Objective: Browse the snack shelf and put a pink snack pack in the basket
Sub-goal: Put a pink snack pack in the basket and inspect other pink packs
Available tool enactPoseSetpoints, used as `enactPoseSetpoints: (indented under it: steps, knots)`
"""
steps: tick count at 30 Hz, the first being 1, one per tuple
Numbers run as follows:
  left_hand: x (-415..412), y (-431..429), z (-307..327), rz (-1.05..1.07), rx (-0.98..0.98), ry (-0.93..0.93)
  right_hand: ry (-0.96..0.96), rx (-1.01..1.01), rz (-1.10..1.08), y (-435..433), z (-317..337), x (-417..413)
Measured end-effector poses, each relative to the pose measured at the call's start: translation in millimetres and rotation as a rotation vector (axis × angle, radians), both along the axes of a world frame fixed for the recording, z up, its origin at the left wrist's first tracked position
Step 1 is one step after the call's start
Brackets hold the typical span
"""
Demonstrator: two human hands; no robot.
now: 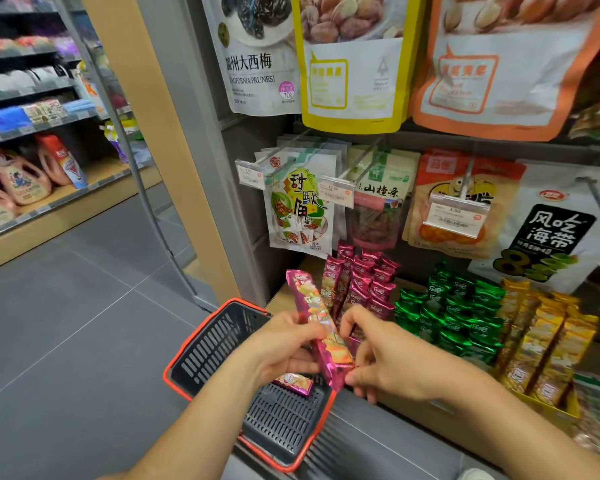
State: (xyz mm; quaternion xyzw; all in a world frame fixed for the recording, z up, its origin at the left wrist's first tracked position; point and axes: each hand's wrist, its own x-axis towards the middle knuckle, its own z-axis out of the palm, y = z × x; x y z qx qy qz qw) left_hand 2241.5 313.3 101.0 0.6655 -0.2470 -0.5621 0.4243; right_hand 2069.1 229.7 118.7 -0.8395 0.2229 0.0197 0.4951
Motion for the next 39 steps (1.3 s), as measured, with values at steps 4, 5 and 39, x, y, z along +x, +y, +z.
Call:
enactPoseSetpoints:
  steps: [4,5,39]
  knots:
    - [15,-6,-7,0.009,-0.012,-0.094,0.085,0.012,-0.006,-12,-11,14]
    - [21,-5,-5,0.01,-0.029,-0.131,0.077,-0.008,-0.039,-18,-12,17]
    - [82,-11,-65,-0.169,0.066,-0.269,-0.222,-0.043,-0.526,-82,1,38]
